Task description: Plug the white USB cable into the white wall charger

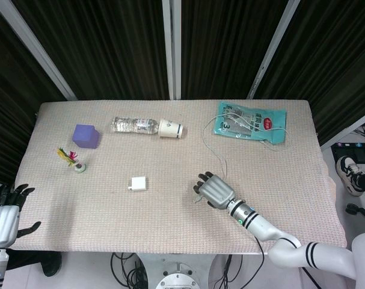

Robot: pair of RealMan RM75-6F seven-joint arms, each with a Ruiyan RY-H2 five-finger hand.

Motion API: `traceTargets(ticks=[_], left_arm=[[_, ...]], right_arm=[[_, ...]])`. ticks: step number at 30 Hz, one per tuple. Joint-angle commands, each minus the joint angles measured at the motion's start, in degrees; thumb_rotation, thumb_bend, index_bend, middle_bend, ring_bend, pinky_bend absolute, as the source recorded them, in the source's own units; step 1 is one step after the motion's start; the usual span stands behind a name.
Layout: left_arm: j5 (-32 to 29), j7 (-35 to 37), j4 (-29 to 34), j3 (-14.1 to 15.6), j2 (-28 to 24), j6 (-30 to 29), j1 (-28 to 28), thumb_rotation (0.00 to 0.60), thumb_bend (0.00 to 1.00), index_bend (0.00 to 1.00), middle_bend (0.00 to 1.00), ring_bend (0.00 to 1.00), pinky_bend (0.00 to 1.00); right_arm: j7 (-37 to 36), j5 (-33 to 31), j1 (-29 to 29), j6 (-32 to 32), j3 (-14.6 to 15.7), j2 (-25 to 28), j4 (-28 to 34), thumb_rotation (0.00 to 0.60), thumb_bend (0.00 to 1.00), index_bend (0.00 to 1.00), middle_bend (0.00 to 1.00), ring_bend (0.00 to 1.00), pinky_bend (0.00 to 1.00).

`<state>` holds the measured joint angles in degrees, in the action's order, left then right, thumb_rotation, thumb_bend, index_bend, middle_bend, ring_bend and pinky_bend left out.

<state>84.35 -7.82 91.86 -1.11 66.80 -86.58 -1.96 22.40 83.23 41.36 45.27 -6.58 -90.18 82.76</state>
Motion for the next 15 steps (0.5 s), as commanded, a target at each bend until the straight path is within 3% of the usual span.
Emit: traceTargets(ticks=[1,15], left_arm=[[0.02,-0.01,-0.06,0.02,0.06,0.04,0.01,0.600,0.03,0.21,0.14,0.00,0.00],[-0.19,0.10,-0.26,-0.12,0.08,0.47,-0.10,0.600,0.03,0.21,0.14,0.00,0.00]], right_arm=[[-1.09,1.15,0.98,0.49,0.87,-1.71,-2.22,0.600,0.16,0.44,0.42,0.19,0.24],[-2.32,0.30,2.75,0.48,1.62,-3.17,-4.26,0.600,0.24,0.48,0.46,0.20,0.24]])
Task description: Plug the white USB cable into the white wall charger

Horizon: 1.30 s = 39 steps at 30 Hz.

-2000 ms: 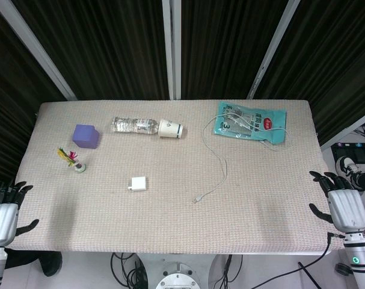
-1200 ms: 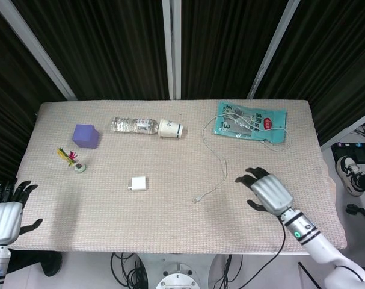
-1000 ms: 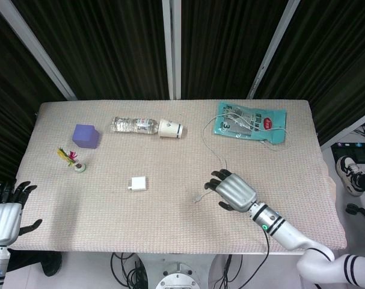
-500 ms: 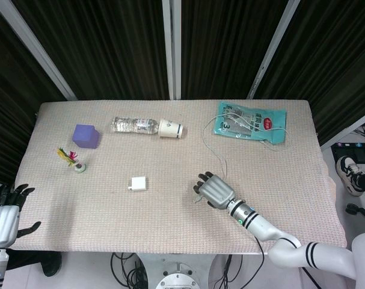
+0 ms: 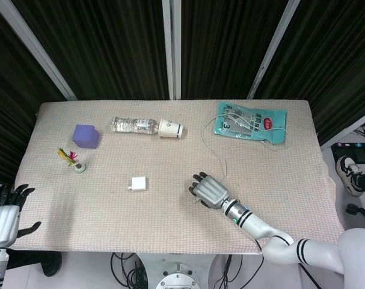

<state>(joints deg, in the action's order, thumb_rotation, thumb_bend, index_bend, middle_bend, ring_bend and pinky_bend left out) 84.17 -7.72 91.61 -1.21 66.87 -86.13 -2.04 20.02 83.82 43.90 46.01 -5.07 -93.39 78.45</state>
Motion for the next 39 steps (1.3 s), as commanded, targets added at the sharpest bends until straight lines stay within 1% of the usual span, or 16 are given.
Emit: traceTargets(ticks=[1,5,18,31,39], left_arm=[[0.00,-0.02,-0.03,-0.05,0.03,0.02,-0.04,0.600,0.03,0.21,0.14,0.00,0.00],[-0.03,0.00,-0.15,-0.05,0.13,0.08,-0.05,0.600,0.03,0.21,0.14,0.00,0.00],[-0.13,0.18,-0.49,-0.15,0.16,0.44,-0.23,0.600,0.03,0.21,0.14,0.00,0.00],[-0.42,0.24,-0.75,-0.18,0.10,0.73,-0.28,0.600,0.03,0.20,0.14,0.00,0.00],[0.24,0.19,-0.18,-0.46,-0.84,1.35,-1.13,0.600,0.03,0.20,0.14,0.00,0.00]], right_arm=[[0.15,-0.47,0.34,-0.36,0.18,0.04,0.12,0.600,0.25,0.48,0.46,0.20,0.24],[0.41,-1.05,0.55,-0.36,0.37,0.06,0.29,0.600,0.27,0.48,0.46,0.20,0.24],[0.94,-2.79,0.97,-0.01,0.81,-0.05,0.50,0.600,0.28,0.49,0.47,0.21,0.24],[0.87,-3.08,1.48,0.73,1.18,-1.08,-0.31,0.600,0.31,0.56,0.53,0.25,0.24],[0.04,-2.69,1.34,2.26,0.98,-0.36,0.14,0.600,0.33,0.60,0.56,0.27,0.25]])
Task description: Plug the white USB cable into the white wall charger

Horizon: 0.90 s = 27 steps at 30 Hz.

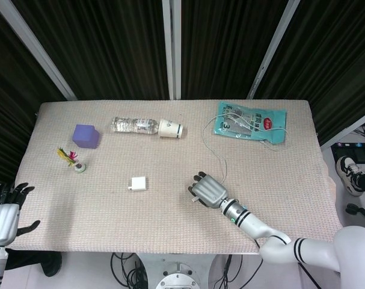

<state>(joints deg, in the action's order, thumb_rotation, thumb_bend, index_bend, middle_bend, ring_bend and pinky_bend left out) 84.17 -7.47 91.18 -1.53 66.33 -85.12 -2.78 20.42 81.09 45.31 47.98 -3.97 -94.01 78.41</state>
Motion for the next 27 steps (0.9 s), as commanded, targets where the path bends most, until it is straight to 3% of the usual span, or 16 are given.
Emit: traceTargets(ticks=[1,6,12,22,27], left_arm=[[0.49,-0.11,0.48,-0.34,-0.55,0.73,-0.88,0.600,0.03,0.20,0.14,0.00,0.00],[2.03,0.92,1.89,-1.69,-1.37,4.26,-4.70,0.600,0.03,0.20,0.14,0.00,0.00],[2.36,1.79,3.42,-4.71,-0.39,14.37,-13.64,0.600,0.03,0.20,0.14,0.00,0.00],[-7.40,-5.75,-2.80,-10.33,12.34,29.48,-27.78,0.600,0.09,0.22,0.17,0.01,0.02],[-13.92,-12.52,-4.28,-10.06,16.50,32.84,-30.76,0.600,0.11,0.25,0.21,0.05,0.04]], right_arm=[[-0.66,0.09,-0.12,0.57,-0.23,0.52,0.33,0.600,0.33,0.60,0.56,0.27,0.26],[-2.36,0.16,-0.72,2.35,-0.86,2.11,1.55,0.600,0.33,0.61,0.57,0.27,0.26],[-5.92,-1.46,-2.15,4.47,-2.45,6.07,4.77,0.600,0.33,0.61,0.57,0.27,0.26],[-13.63,-6.87,-3.18,4.74,-7.42,15.06,12.10,0.600,0.33,0.62,0.57,0.27,0.26],[-13.72,-8.82,-3.26,4.63,-8.33,17.40,13.24,0.600,0.33,0.62,0.57,0.27,0.26]])
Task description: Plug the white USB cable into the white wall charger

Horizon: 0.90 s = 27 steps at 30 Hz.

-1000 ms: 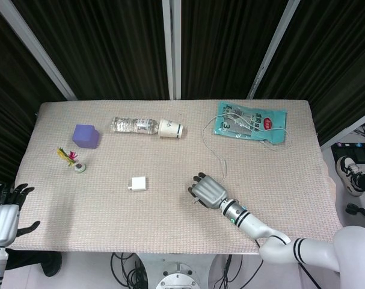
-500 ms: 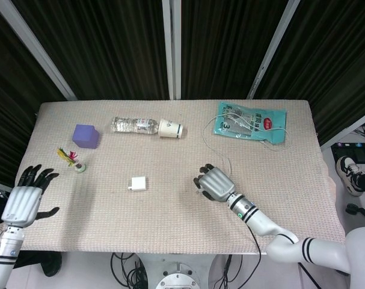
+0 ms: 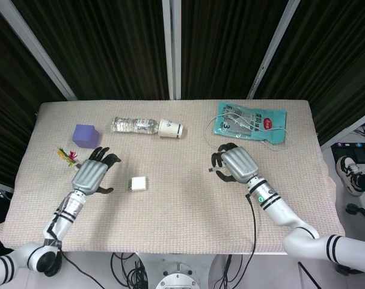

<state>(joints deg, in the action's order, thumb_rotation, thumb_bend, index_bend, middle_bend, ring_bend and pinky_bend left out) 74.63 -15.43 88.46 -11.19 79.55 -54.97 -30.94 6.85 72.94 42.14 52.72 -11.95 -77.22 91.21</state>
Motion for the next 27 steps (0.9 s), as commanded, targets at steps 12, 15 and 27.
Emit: traceTargets(ticks=[12,15,27], left_arm=[[-15.76,-14.33,-2.18,0.42,11.57,-0.63,-4.96,0.600,0.12,0.28,0.25,0.10,0.07],[-16.70,-14.45,-2.85,0.43,13.12,-0.89,-5.65,0.599,0.12,0.29,0.27,0.12,0.07],[-20.32,-16.76,-5.63,0.11,16.22,-2.18,-7.85,0.463,0.21,0.32,0.30,0.14,0.08]], right_arm=[[-1.98,-0.78,-0.11,-0.44,0.48,0.41,-0.69,0.600,0.33,0.62,0.57,0.27,0.26],[-2.39,-0.60,-0.25,-0.16,0.64,0.43,-0.89,0.600,0.33,0.62,0.57,0.27,0.26],[-4.23,-0.20,-0.92,0.60,1.10,0.49,-1.65,0.600,0.33,0.63,0.57,0.27,0.26]])
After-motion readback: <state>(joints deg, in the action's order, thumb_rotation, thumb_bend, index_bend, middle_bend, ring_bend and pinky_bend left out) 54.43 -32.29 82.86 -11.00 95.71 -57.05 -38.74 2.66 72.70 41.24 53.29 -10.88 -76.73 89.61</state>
